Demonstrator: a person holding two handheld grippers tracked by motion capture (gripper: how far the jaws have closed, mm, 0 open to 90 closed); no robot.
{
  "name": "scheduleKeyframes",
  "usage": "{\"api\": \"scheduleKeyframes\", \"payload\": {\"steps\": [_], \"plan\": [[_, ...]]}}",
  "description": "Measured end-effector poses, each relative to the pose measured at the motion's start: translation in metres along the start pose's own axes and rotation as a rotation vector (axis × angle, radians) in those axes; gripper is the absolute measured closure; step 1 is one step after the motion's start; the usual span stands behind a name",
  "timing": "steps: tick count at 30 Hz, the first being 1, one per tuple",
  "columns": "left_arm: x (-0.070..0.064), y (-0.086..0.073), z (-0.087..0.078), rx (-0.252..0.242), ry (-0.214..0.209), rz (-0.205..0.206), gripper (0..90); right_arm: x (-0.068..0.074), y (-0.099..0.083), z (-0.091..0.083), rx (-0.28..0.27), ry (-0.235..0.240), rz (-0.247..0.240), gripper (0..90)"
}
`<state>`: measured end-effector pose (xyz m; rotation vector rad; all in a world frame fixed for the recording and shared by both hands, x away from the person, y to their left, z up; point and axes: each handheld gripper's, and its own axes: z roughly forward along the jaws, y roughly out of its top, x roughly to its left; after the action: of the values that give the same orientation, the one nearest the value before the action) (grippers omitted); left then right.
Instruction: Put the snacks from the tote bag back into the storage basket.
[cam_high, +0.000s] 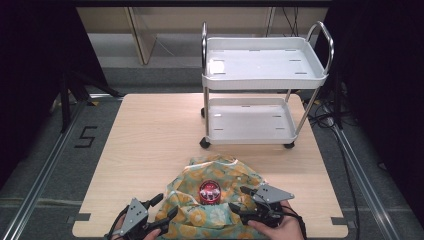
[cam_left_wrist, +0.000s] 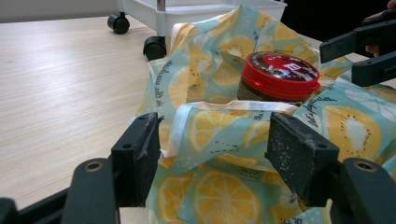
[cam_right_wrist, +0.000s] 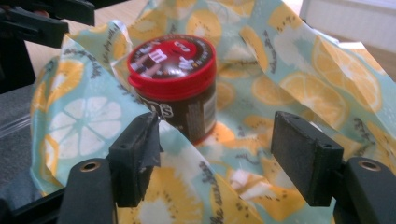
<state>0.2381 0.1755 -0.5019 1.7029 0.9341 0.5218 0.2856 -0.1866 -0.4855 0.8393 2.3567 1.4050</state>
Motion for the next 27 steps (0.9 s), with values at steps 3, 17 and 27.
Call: {"api": "scheduleKeyframes", "payload": {"steps": [3, 17, 27], "plan": [[0.0, 0.0, -0.001, 0.001, 0.001, 0.01, 34.4, 0.001, 0.001, 0.001, 0.001, 0.017, -0.003, 33.0], [-0.002, 0.0, 0.001, -0.022, 0.002, -0.003, 33.5, 0.005, 0.014, 0.003, -0.027, 0.007, -0.019, 28.1], [-0.002, 0.001, 0.0, -0.008, -0.001, 0.009, 33.4, 0.003, 0.027, 0.012, -0.022, 0.026, -0.044, 27.7]]}}
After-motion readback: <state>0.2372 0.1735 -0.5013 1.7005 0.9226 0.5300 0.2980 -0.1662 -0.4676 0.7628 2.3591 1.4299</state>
